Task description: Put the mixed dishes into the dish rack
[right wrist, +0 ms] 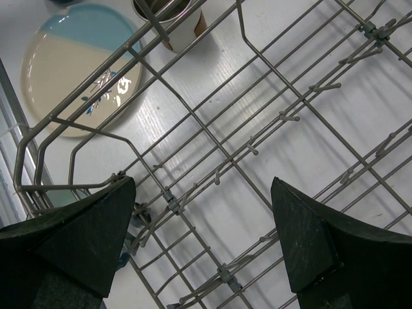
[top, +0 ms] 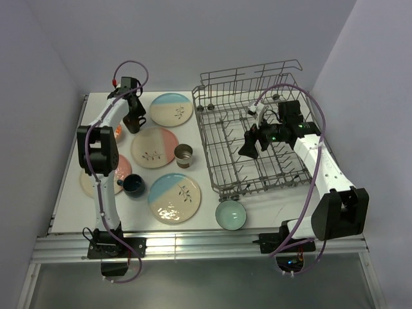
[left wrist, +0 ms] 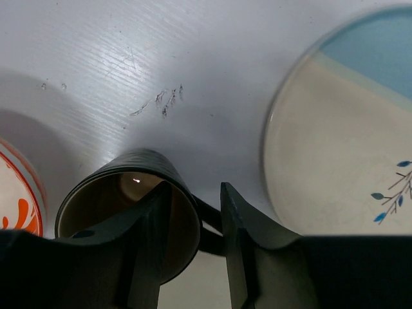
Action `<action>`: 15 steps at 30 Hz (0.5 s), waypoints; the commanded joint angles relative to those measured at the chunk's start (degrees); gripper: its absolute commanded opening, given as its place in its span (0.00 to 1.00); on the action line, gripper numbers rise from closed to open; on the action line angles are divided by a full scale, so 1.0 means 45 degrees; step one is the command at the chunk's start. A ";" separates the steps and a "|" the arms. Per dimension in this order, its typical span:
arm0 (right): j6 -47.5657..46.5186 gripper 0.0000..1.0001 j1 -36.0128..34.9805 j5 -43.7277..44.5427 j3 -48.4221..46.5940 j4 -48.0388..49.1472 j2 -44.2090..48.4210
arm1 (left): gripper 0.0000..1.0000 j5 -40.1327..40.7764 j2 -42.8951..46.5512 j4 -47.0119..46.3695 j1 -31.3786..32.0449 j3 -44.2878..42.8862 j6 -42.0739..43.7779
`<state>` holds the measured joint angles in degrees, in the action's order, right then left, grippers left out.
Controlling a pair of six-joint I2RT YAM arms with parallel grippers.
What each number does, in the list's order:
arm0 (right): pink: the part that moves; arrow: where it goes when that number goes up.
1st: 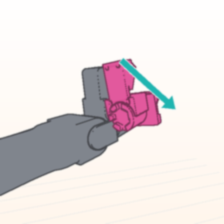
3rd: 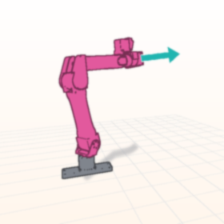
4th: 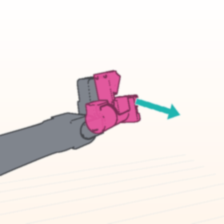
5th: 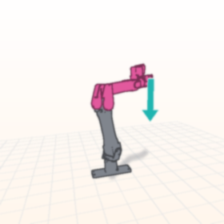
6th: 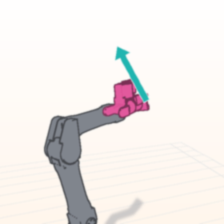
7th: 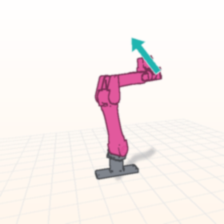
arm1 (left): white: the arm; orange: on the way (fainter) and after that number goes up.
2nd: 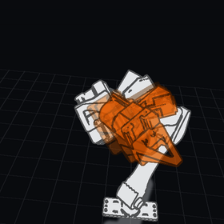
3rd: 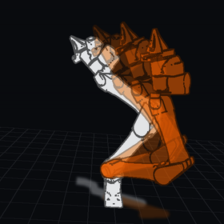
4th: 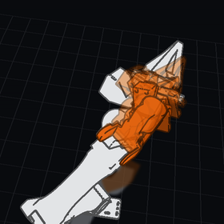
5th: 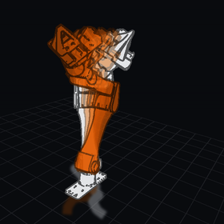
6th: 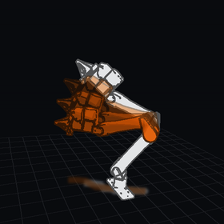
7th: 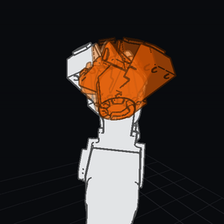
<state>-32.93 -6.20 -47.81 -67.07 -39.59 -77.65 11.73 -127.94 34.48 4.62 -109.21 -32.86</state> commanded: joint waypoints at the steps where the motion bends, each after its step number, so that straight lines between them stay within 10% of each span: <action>1: -0.0085 0.93 0.0049 -0.0313 -0.0155 0.0205 0.0028 | 0.42 0.0519 -0.0259 0.0384 -0.0031 -0.0809 -0.0256; 8: -0.0104 0.93 0.0088 -0.0351 0.0080 0.0166 0.0204 | 0.32 0.0363 -0.0553 0.0307 -0.0051 -0.0966 -0.0412; 15: -0.0202 0.93 0.0068 -0.0391 0.0060 0.0010 0.0321 | 0.00 0.0246 0.0460 -0.0513 -0.0129 -0.0244 -0.0373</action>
<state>-32.95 -6.13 -48.16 -67.05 -39.66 -77.65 13.54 -129.10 34.74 4.36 -111.00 -33.87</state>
